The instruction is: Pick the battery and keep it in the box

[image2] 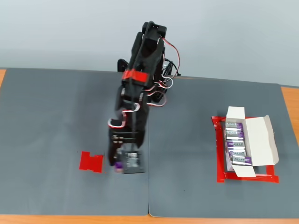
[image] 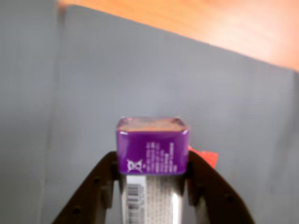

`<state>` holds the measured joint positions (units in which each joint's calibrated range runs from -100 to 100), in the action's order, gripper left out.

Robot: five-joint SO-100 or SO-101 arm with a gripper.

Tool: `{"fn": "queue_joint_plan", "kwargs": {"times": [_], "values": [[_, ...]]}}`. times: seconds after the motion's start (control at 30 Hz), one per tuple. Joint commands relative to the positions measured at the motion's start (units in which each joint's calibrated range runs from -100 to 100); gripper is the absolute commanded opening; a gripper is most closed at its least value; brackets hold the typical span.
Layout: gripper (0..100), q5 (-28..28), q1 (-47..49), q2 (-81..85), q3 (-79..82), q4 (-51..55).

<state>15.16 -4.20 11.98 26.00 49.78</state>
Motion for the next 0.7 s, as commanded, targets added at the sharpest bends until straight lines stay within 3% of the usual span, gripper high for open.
{"fn": "queue_joint_plan", "kwargs": {"times": [0.0,0.67], "values": [[5,-0.19,4.61,3.32,-2.71,0.22],[5,-0.24,32.44,2.22,-13.29,4.56]]}}
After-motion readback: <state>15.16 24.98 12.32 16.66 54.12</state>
